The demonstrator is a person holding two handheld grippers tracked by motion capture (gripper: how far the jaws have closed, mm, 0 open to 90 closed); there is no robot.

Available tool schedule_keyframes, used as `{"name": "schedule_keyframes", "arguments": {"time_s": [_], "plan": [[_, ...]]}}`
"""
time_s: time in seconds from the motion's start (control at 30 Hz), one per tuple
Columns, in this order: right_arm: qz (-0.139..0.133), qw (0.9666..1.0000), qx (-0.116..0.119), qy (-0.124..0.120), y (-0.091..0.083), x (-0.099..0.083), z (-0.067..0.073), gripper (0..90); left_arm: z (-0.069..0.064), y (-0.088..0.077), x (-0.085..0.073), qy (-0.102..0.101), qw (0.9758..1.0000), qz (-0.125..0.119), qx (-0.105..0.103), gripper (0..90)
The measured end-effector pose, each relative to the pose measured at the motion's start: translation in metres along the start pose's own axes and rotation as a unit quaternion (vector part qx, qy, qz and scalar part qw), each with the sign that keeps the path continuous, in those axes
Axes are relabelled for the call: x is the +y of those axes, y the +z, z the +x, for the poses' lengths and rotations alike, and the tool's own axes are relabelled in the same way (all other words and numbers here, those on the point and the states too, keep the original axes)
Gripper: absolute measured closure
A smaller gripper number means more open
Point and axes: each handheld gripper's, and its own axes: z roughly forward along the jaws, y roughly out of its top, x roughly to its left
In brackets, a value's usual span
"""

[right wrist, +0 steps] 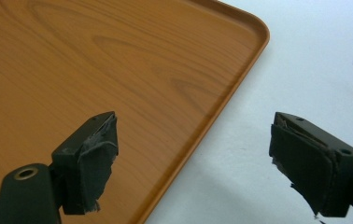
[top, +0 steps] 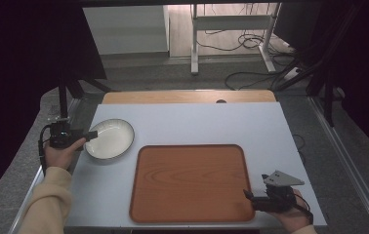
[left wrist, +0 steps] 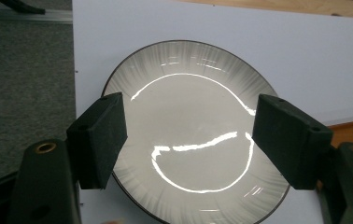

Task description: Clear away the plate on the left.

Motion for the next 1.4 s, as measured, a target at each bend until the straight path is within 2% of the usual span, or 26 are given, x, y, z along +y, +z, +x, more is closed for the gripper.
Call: {"name": "schedule_keyframes", "arguments": {"time_s": [0.23,0.33,0.57,0.97,1.27,1.3,1.4], "plan": [[0.000,1.0000,-0.001,-0.006,-0.001,0.000,0.001,15.4,0.005,0.002,0.000,-0.005,0.9999,0.006,0.006,26.0],[0.002,1.0000,-0.001,-0.009,-0.002,0.000,0.001,15.4,0.010,0.007,-0.002,-0.010,0.9997,0.016,0.017,25.5],[-0.001,0.9999,0.001,-0.011,-0.002,0.000,0.001,15.4,0.019,0.017,-0.004,-0.025,0.9992,0.026,0.019,25.5],[0.006,0.9999,0.004,-0.011,-0.001,-0.001,0.001,14.9,0.036,0.034,-0.015,-0.060,0.9977,0.025,0.015,27.1],[0.013,0.9998,0.005,-0.012,0.003,-0.001,0.002,14.7,0.040,0.040,-0.017,-0.069,0.9971,0.031,0.011,30.1],[0.015,0.9998,0.008,-0.007,0.003,-0.002,0.001,14.4,0.040,0.042,-0.018,-0.075,0.9966,0.032,0.005,31.9],[0.016,0.9998,0.011,-0.003,0.003,-0.002,0.000,14.4,0.040,0.044,-0.018,-0.076,0.9965,0.035,0.004,34.0]]}}
